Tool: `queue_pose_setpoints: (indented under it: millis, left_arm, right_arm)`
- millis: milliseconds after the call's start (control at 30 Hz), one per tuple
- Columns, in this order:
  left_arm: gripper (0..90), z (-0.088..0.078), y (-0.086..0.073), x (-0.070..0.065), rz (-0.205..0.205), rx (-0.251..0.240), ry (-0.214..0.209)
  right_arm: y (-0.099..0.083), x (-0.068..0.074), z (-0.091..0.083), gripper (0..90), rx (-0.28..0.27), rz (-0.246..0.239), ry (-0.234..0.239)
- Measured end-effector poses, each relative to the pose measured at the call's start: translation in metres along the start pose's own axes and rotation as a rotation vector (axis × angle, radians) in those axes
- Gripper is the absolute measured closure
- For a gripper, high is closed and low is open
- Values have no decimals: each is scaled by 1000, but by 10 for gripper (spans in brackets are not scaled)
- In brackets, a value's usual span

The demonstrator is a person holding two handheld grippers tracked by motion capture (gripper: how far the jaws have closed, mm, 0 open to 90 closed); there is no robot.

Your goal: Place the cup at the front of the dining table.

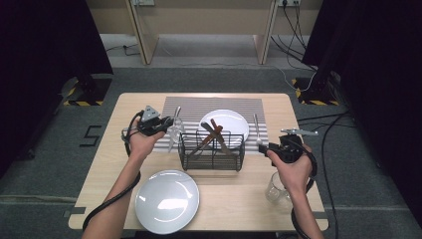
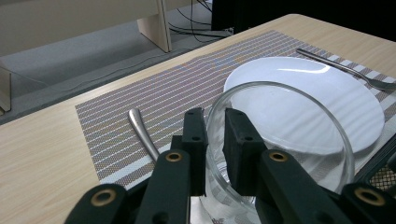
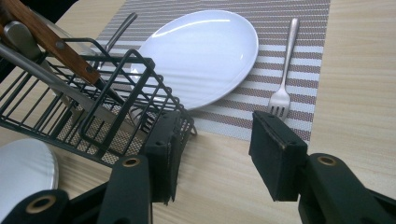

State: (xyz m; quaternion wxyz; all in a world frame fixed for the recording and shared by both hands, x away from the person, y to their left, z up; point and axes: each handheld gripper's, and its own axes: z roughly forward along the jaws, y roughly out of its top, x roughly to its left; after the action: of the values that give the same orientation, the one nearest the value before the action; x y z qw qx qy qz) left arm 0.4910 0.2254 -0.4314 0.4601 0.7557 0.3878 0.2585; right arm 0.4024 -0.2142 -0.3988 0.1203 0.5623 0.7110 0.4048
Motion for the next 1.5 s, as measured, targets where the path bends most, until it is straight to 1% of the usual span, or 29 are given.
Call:
queue_pose_setpoints:
  millis: [200,300,700,1233,1433,1500]
  left_arm:
    - [790,4,0,-1,7,10,1]
    - [790,5,-1,-1,5,12,2]
    - [790,12,-5,-2,-6,27,-5]
    - [790,19,-9,-4,-10,42,-13]
    - [790,21,-8,-4,-13,43,-16]
    - [790,21,-8,-4,-8,48,-17]
  right_arm:
    - [0,0,0,532,3,7,0]
    - [0,0,0,531,1,1,0]
    - [0,0,0,531,3,3,-1]
    - [0,0,0,532,4,2,0]
    - [0,-1,0,532,5,2,0]
    - [0,-1,0,531,4,2,-1]
